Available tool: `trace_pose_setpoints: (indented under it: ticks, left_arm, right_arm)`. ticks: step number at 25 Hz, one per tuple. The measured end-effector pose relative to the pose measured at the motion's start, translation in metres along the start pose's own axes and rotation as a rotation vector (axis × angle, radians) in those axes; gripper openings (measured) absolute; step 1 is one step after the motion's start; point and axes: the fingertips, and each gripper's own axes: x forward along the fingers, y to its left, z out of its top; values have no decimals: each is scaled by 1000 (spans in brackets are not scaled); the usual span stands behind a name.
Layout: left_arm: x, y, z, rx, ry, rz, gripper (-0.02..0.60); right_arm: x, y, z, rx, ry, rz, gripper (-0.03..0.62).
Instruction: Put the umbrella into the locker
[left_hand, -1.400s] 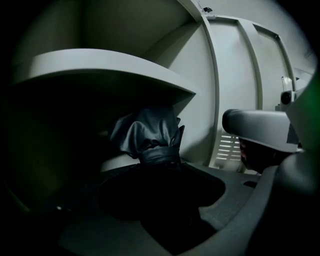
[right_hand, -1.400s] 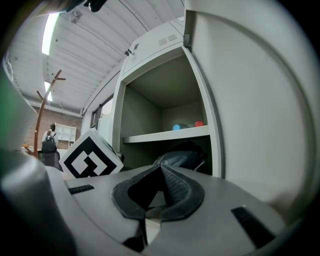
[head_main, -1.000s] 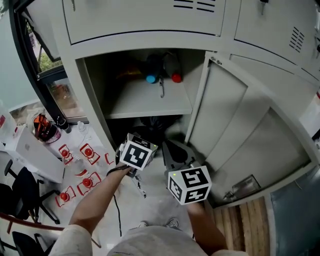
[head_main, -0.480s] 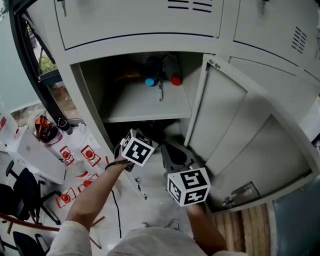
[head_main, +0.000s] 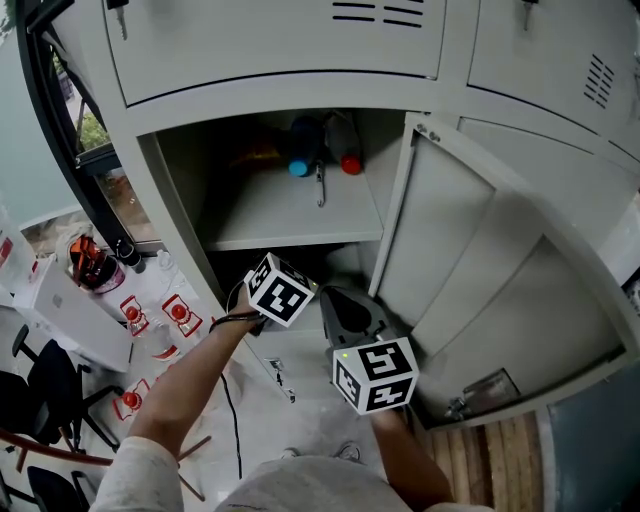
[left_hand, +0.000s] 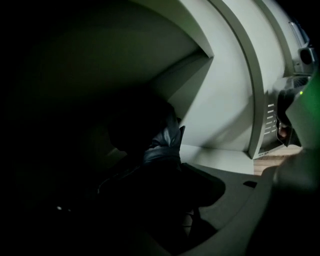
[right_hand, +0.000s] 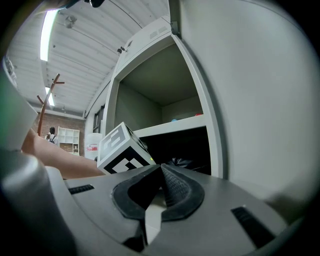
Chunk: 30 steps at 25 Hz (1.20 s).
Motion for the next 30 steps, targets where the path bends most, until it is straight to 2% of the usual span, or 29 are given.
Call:
trace_pose_setpoints:
  ticks: [8, 30]
  left_arm:
    - [13, 0, -8, 7, 40, -12, 255]
    - [34, -4, -29, 97, 153, -9, 255]
  right_arm:
    - [-2, -2, -1, 6, -2, -13, 3]
    - [-6, -4, -4, 9, 8, -23, 3]
